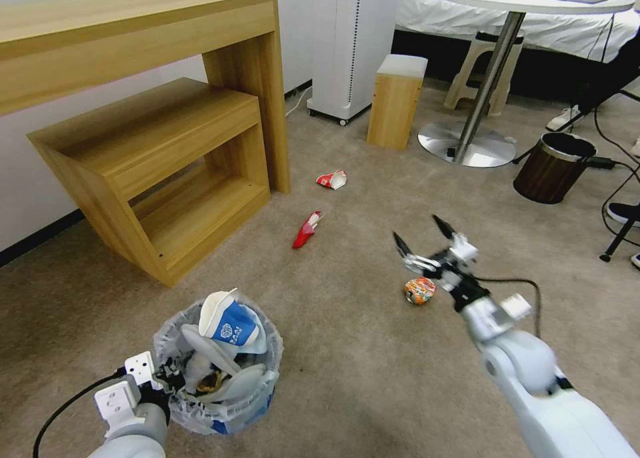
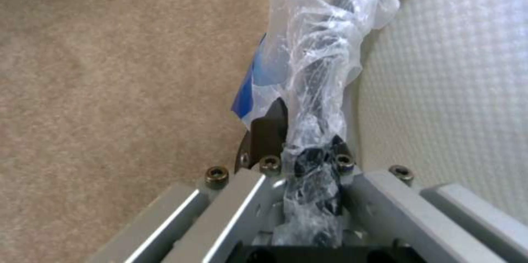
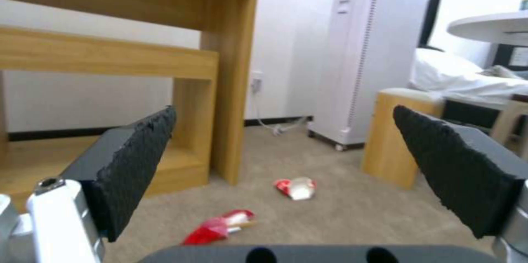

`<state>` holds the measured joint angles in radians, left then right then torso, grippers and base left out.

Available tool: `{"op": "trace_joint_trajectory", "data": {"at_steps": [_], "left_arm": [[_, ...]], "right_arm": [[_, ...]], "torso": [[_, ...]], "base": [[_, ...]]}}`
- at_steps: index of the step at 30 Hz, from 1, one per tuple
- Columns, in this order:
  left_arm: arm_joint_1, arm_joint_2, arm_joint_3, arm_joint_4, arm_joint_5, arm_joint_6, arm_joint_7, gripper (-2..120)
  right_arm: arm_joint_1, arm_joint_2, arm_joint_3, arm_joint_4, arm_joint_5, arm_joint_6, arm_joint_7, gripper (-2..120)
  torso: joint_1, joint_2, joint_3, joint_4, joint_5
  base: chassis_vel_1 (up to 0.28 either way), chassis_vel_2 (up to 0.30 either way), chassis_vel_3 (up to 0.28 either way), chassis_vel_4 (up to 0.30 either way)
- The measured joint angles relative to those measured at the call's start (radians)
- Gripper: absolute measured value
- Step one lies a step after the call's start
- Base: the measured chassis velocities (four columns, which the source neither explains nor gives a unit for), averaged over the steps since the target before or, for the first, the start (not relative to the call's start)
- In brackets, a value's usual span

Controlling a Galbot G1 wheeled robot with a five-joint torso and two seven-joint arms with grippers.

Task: Pick up the trash bin and place the garbage on the floor into it.

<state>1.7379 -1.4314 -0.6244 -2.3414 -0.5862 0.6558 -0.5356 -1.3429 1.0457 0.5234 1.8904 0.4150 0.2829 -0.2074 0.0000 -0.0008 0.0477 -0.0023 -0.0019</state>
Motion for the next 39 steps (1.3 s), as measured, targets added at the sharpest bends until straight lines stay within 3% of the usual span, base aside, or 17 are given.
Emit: {"op": "trace_joint_trajectory", "data": {"at_steps": [4,10,20,39], "left_arm": [[0.007,-0.001,0.006,-0.021,-0.022,0.006,-0.007,1],[0.027,0.015,0.004,-0.086,-0.138,0.039,-0.087,1],[0.037,0.008,0.019,-0.087,-0.115,0.020,-0.055,1],[0.029,0.010,0.018,-0.077,-0.110,0.014,-0.043,1]], "right_arm": [[-0.028,0.022,0.027,0.002,-0.021,0.019,-0.001,100],[-0.098,0.084,0.078,0.008,-0.050,0.066,-0.005,100],[-0.117,0.153,0.082,-0.006,-0.065,0.110,0.009,100],[-0.098,0.151,0.062,-0.026,-0.069,0.097,0.009,100]], "torso": [[0.000,0.000,0.000,0.0001,0.0001],[0.000,0.000,0.000,0.0002,-0.0001],[0.000,0.000,0.000,0.0002,-0.0001],[0.000,0.000,0.000,0.0003,-0.0002]], "base": [[0.000,0.000,0.000,0.000],[0.000,0.000,0.000,0.000],[0.000,0.000,0.000,0.000],[-0.018,0.015,0.019,-0.015]]}}
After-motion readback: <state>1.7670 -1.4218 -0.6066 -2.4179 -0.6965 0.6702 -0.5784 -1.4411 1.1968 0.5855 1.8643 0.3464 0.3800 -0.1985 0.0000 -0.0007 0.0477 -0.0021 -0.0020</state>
